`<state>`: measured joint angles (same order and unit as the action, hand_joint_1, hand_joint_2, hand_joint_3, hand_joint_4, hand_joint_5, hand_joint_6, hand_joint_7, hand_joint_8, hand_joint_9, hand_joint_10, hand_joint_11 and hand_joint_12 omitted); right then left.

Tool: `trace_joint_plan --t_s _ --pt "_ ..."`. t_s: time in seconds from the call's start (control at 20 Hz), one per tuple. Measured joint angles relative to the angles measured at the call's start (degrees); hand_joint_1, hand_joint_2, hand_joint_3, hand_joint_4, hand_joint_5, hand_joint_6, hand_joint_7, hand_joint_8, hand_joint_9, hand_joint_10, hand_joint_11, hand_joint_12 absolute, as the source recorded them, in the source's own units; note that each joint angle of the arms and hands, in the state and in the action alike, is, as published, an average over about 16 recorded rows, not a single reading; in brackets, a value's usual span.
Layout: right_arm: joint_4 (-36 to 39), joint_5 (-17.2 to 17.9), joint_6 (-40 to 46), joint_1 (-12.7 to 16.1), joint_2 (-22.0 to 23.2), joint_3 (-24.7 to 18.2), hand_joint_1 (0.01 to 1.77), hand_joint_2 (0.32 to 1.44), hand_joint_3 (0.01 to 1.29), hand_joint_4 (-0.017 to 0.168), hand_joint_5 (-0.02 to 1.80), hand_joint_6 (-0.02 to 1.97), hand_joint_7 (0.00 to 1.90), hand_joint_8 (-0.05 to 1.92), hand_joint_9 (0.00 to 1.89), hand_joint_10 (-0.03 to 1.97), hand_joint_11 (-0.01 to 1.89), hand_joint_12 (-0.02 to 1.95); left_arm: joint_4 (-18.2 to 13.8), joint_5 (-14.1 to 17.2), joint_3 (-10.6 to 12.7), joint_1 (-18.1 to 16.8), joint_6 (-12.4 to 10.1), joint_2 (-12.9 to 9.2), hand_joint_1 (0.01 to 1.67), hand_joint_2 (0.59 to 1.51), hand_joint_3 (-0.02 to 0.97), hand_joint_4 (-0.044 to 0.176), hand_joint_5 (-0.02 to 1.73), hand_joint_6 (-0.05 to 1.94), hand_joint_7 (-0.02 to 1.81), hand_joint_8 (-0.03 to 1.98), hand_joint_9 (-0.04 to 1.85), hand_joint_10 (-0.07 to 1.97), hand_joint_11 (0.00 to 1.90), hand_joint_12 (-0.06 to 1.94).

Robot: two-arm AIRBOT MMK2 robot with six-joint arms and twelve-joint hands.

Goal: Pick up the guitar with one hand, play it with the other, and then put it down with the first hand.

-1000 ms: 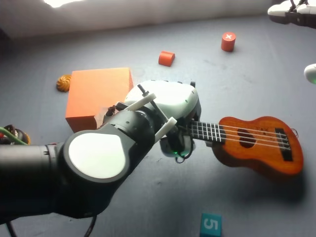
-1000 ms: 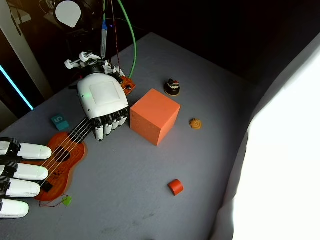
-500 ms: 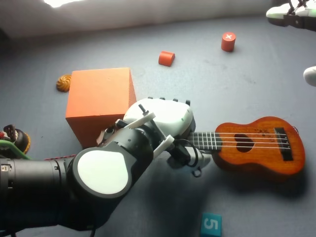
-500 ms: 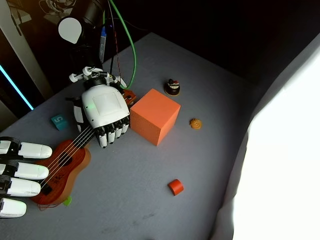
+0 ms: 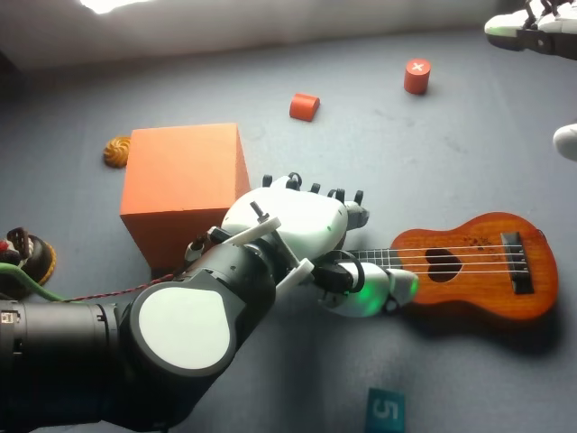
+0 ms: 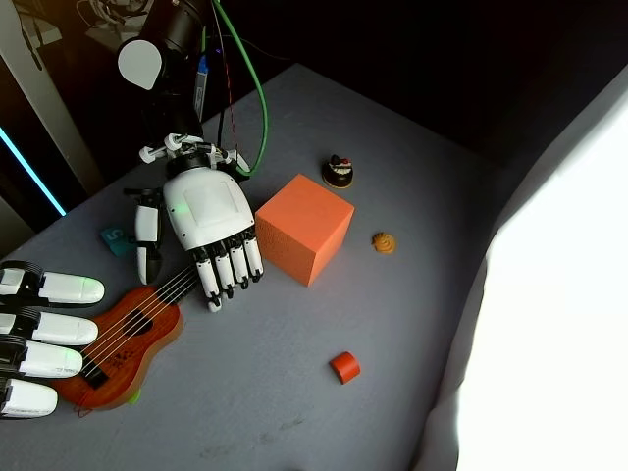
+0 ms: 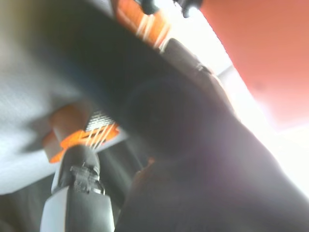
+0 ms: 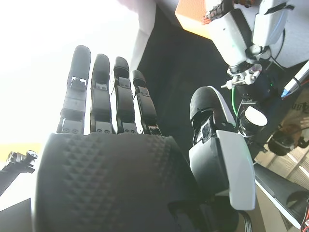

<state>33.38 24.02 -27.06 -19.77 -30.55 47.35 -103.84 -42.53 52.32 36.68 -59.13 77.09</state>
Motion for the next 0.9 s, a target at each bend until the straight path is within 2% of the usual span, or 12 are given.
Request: trace_joint_plan --t_s 0.25,0.4,0.5,0.6,0.75,0.9 --pt "0.2 0.0 0.0 0.0 0.0 -0.1 0.15 1.33 0.02 0.002 0.15 0.02 0.23 0.01 0.05 0.47 0.02 0.85 1.6 1.3 0.2 -2.0 3.7 -0.7 0.08 1.058 0.002 0.074 0.15 0.1 0.19 0.12 0.18 0.24 0.1 0.52" --pt "0.3 0.0 0.0 0.0 0.0 -0.1 0.14 1.33 0.02 0.002 0.14 0.02 0.21 0.01 0.05 0.45 0.02 0.79 5.0 2.3 0.2 -4.6 8.1 -1.7 0.04 1.029 0.002 0.085 0.07 0.01 0.09 0.0 0.09 0.05 0.03 0.27" --pt "0.3 0.0 0.0 0.0 0.0 -0.1 0.12 1.33 0.02 0.002 0.16 0.03 0.22 0.01 0.06 0.44 0.02 0.8 9.1 2.9 0.0 -7.4 13.0 -2.7 0.03 1.02 0.002 0.081 0.07 0.01 0.08 0.01 0.08 0.02 0.02 0.24" --pt "0.4 0.0 0.0 0.0 0.0 -0.1 0.12 1.33 0.02 0.002 0.18 0.05 0.26 0.02 0.08 0.47 0.02 0.87 14.4 3.4 -0.2 -10.5 18.8 -4.0 0.02 1.02 0.002 0.069 0.12 0.02 0.15 0.01 0.14 0.04 0.03 0.34" --pt "0.4 0.0 0.0 0.0 0.0 -0.1 0.12 1.33 0.02 0.002 0.23 0.18 0.33 0.13 0.15 0.62 0.03 1.03 24.2 3.5 -0.8 -16.0 29.1 -6.1 0.02 1.031 0.001 0.05 0.26 0.03 0.3 0.02 0.26 0.14 0.07 0.6" --pt "0.4 0.0 0.0 0.0 0.0 -0.1 0.13 1.33 0.02 0.002 0.31 0.41 0.43 0.4 0.24 0.85 0.08 1.23 34.3 3.1 -1.4 -22.1 39.9 -8.2 0.02 1.05 0.001 0.031 0.45 0.05 0.5 0.09 0.41 0.35 0.16 0.87"
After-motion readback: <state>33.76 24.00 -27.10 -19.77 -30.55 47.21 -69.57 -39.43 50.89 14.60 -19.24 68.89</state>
